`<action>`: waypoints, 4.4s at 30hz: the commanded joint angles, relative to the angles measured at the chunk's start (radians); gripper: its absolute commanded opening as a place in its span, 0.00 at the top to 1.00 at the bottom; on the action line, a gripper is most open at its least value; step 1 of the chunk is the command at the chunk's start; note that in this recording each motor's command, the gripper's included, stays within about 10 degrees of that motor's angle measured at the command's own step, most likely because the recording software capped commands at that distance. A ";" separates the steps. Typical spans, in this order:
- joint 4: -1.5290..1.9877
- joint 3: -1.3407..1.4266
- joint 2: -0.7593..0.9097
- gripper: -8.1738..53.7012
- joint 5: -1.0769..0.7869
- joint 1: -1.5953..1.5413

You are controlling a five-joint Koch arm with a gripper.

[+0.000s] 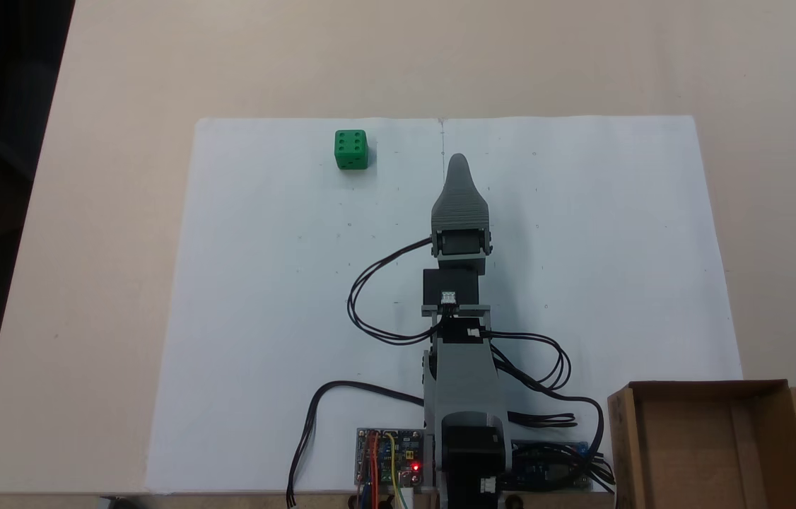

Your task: Grasp a green dice and put it in the bin.

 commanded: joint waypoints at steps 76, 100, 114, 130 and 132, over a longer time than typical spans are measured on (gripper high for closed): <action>2.727 -2.125 -1.068 0.16 0.597 -0.391; 2.468 -2.349 -1.342 0.17 0.624 -0.388; 2.395 -2.361 -1.393 0.17 0.624 -0.417; 2.384 -2.361 -1.457 0.17 0.624 -0.454; 2.378 -2.361 -1.468 0.17 0.624 -0.456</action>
